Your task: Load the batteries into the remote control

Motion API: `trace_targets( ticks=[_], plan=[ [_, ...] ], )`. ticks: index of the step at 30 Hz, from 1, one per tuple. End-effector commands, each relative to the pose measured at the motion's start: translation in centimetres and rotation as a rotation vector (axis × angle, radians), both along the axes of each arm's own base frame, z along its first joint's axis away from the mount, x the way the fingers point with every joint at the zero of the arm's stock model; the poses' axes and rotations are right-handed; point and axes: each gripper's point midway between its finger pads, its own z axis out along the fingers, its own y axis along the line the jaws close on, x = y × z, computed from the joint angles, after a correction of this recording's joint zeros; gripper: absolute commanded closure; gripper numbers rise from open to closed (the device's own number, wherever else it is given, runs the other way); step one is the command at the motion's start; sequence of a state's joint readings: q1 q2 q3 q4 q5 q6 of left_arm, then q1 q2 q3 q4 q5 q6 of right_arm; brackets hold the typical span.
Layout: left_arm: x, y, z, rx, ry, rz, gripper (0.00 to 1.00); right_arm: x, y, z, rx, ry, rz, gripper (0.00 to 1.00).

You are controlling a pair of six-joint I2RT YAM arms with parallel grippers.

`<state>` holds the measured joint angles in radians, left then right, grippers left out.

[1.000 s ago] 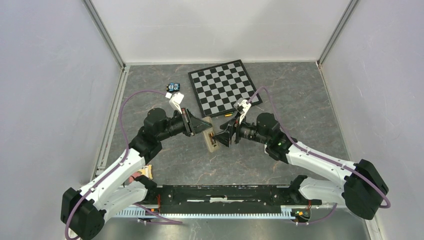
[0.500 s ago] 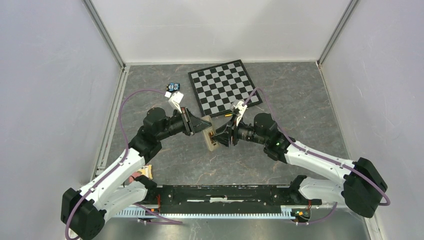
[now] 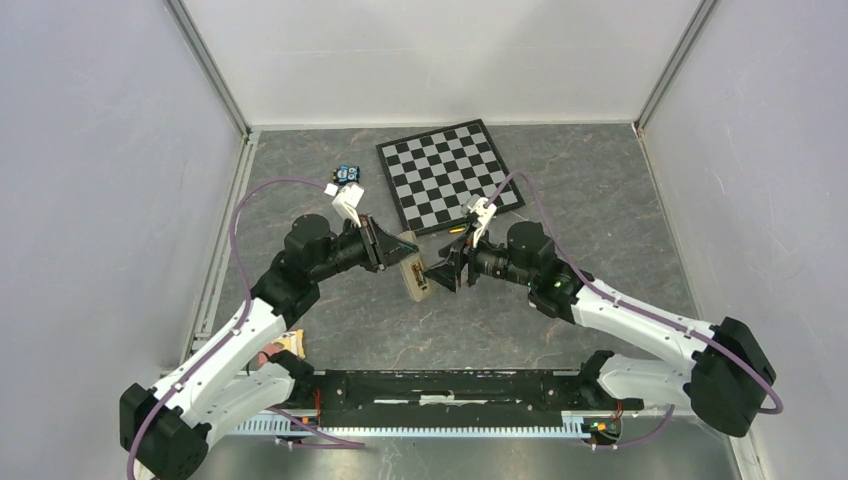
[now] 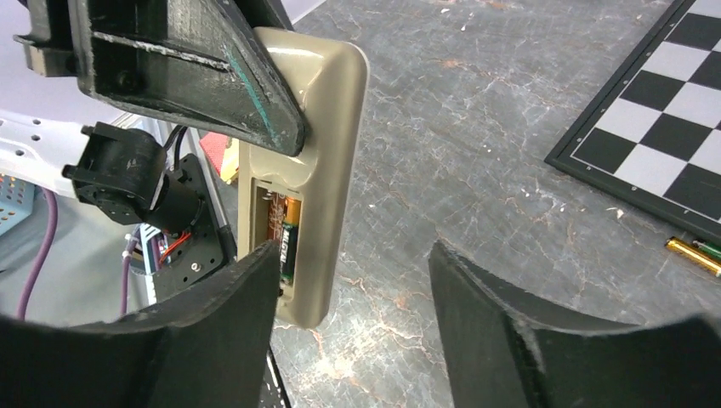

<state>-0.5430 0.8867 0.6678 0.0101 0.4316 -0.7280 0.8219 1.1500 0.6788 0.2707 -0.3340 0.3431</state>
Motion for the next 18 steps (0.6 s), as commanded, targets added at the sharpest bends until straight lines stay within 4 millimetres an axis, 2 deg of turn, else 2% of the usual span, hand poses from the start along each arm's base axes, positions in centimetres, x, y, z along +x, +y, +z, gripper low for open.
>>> trace_targets(
  ticks=[1,3,5,9,11,14,16,18],
  plan=[
    [1.0,1.9,1.1,0.083,-0.059,0.104,0.98,0.1,-0.6,5.6,0.106,-0.089,-0.008,0.26],
    [1.7,2.9,0.2,0.125,-0.043,0.174,0.98,0.2,-1.1,6.3,0.111,-0.103,-0.026,0.23],
    [2.5,4.1,-0.6,0.162,-0.031,0.252,0.98,1.2,-1.9,5.6,0.067,-0.118,-0.084,0.23],
    [2.8,5.5,-1.0,0.182,-0.033,0.329,0.98,5.1,-4.5,0.9,-0.136,-0.113,-0.302,0.25],
    [2.7,6.2,-0.9,0.181,-0.042,0.357,0.98,7.4,-6.6,-1.9,-0.27,-0.124,-0.442,0.24],
    [2.5,6.8,-0.6,0.176,-0.059,0.386,0.98,10.2,-9.1,-4.9,-0.429,-0.111,-0.618,0.15],
    [2.5,7.2,-0.5,0.178,-0.064,0.398,0.98,11.5,-9.3,-6.9,-0.513,-0.09,-0.666,0.1],
    [2.4,7.3,-0.5,0.181,-0.068,0.397,0.98,12.4,-8.6,-8.7,-0.559,-0.056,-0.668,0.07]
  ],
)
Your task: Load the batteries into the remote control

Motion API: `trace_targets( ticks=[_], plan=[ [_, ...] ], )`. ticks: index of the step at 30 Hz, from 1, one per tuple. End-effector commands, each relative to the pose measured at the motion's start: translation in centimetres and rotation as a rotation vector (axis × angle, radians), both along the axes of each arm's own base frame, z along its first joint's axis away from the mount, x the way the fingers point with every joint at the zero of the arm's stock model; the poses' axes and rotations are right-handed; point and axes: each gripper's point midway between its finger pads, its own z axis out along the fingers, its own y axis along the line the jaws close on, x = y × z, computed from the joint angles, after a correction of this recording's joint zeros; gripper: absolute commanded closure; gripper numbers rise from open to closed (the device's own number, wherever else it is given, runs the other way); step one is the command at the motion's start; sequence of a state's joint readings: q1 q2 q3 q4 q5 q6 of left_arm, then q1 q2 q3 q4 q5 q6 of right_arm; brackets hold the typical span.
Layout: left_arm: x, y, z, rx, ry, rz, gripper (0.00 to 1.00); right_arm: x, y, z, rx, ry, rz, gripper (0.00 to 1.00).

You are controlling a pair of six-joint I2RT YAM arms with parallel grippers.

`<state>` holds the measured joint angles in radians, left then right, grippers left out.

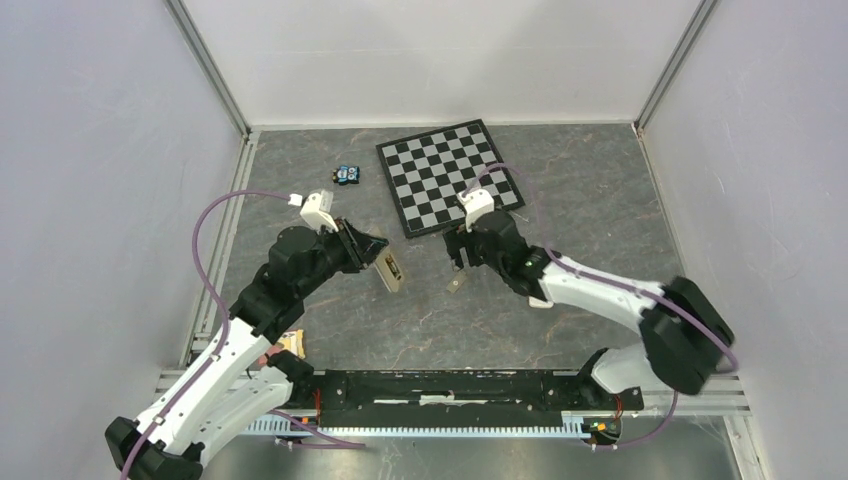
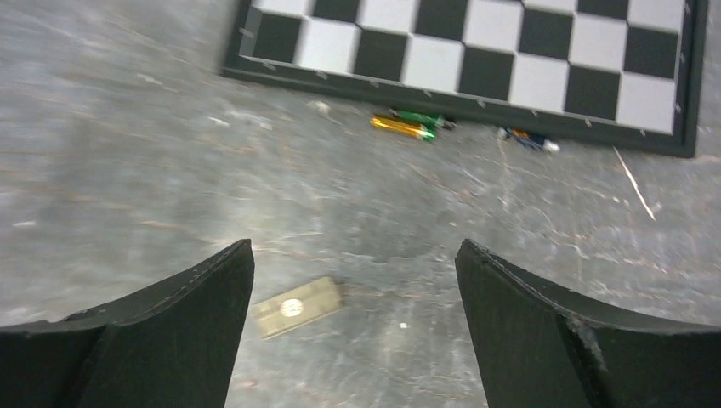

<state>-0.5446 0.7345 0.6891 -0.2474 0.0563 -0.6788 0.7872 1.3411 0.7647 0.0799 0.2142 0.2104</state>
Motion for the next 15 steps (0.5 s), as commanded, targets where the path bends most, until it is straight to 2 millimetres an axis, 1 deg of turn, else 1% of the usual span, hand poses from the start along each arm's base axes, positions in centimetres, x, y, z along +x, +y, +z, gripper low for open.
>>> trace_targets(
  ticks=[1,2,4,8,12,13,15],
  plan=[
    [0.5,1.1,0.5,0.037,-0.054,0.042,0.98,3.7,-1.2,-1.5,-0.149,-0.006,-0.16,0.07],
    [0.5,1.1,0.5,0.038,-0.054,0.042,0.98,4.1,-0.8,-2.7,-0.162,0.014,-0.165,0.07],
    [0.5,1.1,0.4,0.044,-0.052,0.041,0.98,4.9,0.3,-4.0,-0.177,0.038,-0.155,0.06],
    [0.6,1.2,0.4,0.052,-0.054,0.04,0.98,6.7,1.5,-5.4,-0.169,0.078,-0.161,0.06],
    [0.7,1.2,0.5,0.054,-0.058,0.04,0.98,8.3,1.4,-6.6,-0.144,0.123,-0.216,0.06],
    [0.8,1.1,0.5,0.053,-0.059,0.038,0.98,8.3,1.0,-7.1,-0.153,0.145,-0.225,0.06],
    [0.9,1.0,0.5,0.049,-0.058,0.034,0.98,8.6,1.2,-7.7,-0.146,0.163,-0.215,0.06]
  ],
)
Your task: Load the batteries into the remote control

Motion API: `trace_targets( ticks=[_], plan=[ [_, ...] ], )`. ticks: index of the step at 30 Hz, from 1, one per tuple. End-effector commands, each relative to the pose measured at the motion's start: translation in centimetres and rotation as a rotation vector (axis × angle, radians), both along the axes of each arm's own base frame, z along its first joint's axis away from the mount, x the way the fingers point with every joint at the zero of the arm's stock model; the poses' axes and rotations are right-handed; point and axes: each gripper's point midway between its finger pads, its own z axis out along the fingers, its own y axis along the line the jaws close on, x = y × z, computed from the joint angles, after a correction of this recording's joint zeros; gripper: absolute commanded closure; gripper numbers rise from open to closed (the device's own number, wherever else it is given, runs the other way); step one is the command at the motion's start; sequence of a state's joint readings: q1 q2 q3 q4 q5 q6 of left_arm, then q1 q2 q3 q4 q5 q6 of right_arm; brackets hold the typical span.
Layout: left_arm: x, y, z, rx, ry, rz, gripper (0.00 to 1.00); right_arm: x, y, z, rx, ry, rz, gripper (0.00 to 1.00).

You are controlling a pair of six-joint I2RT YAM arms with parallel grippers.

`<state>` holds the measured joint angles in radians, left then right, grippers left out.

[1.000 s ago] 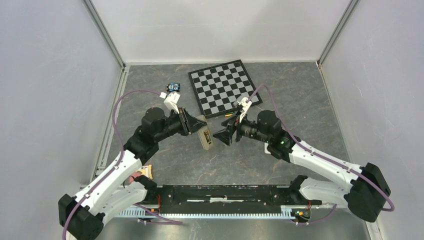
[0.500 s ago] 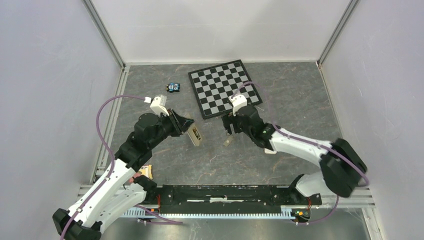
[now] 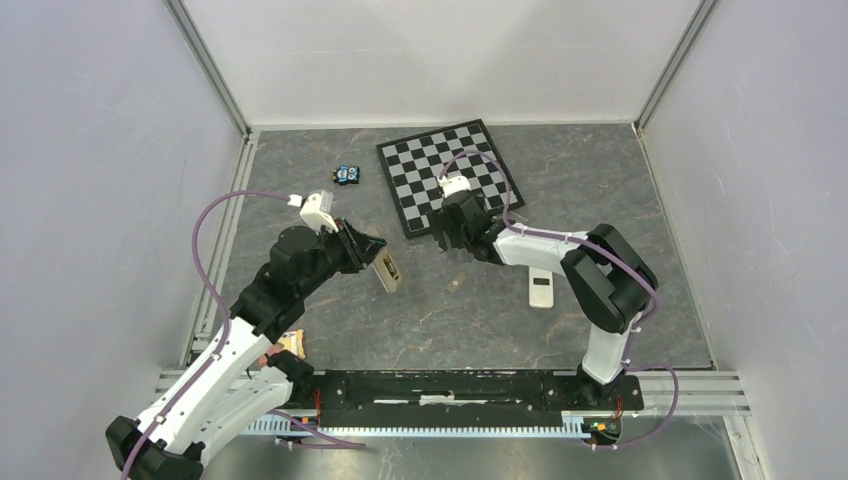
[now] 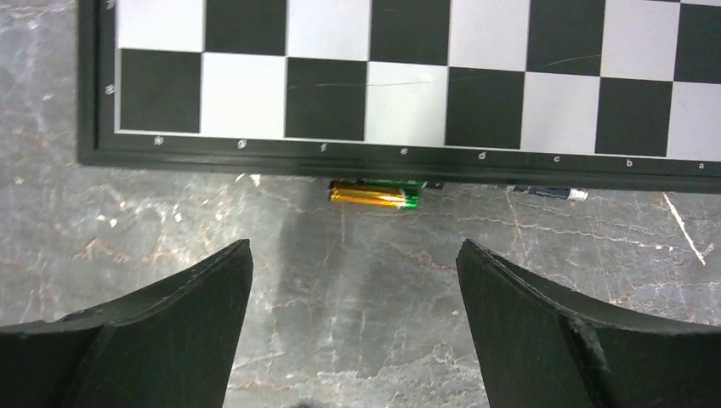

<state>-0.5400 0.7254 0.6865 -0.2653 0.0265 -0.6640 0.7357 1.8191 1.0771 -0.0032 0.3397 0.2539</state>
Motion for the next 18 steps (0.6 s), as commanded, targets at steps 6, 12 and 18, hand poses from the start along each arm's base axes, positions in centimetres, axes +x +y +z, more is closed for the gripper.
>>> trace_targets(
  ticks=[6,12,18],
  plan=[
    [0.9,-0.1,0.7,0.019,-0.05,-0.002,0.98,1.9,0.5,-1.6,0.014,0.055,-0.04,0.13],
    [1.0,-0.1,0.4,0.019,-0.042,-0.002,0.98,2.3,0.2,-2.8,0.021,0.071,-0.078,0.23],
    [0.9,-0.1,0.9,0.009,-0.046,-0.004,0.98,2.5,-0.6,-3.9,0.011,0.077,-0.104,0.32]
  ],
)
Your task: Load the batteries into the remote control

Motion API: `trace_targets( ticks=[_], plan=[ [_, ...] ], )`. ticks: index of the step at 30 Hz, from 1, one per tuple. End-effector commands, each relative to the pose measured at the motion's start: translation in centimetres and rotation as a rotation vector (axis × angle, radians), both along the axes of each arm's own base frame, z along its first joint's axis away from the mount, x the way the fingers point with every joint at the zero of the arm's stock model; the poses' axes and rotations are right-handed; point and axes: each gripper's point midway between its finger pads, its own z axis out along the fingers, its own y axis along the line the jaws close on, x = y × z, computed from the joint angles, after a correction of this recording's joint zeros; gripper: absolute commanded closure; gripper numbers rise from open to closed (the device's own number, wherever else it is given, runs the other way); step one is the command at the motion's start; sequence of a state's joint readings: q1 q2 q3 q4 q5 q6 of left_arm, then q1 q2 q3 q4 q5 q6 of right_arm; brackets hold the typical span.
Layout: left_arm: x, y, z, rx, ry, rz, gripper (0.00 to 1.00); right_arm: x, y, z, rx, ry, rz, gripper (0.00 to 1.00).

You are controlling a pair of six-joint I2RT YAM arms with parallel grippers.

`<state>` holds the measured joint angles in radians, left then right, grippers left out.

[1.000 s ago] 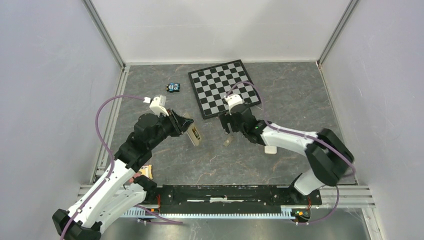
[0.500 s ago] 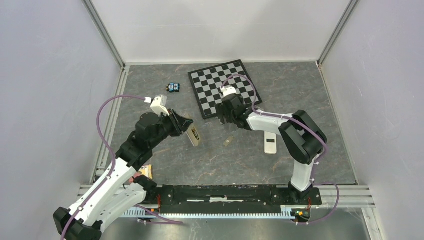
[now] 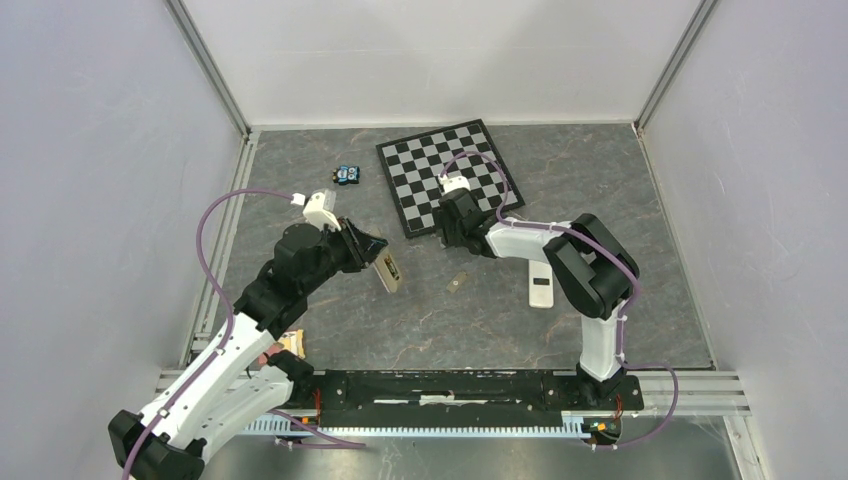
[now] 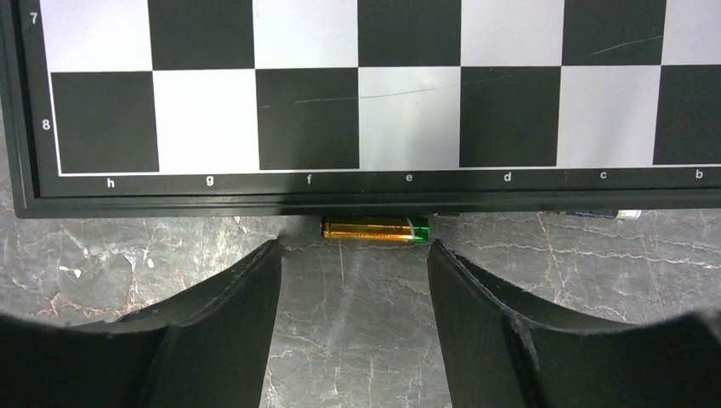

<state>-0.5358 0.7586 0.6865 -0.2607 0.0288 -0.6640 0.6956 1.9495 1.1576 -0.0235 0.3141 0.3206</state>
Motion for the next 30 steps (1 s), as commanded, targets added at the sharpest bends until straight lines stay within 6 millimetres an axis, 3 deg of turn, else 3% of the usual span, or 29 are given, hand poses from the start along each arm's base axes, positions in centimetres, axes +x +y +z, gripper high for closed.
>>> trace_targets(
  ticks=[1,10,17,23,30],
  plan=[
    [0.4,0.1,1.7,-0.007,-0.07,-0.006,0.98,0.8,-0.7,-0.7,-0.013,-0.003,-0.042,0.33],
    [0.5,-0.1,1.6,-0.005,-0.064,-0.012,0.98,1.3,-1.4,-1.1,-0.058,-0.042,-0.032,0.35],
    [0.5,-0.1,1.6,-0.007,-0.062,-0.013,0.98,0.4,-1.9,-0.5,-0.072,-0.093,0.054,0.56],
    [0.5,-0.1,1.6,-0.008,-0.065,-0.015,0.98,-2.0,-2.3,0.5,-0.069,-0.074,0.169,0.6],
    [0.3,-0.1,1.6,-0.008,-0.065,-0.022,0.98,-7.1,-2.5,0.4,-0.087,0.023,0.458,0.6]
  ],
)
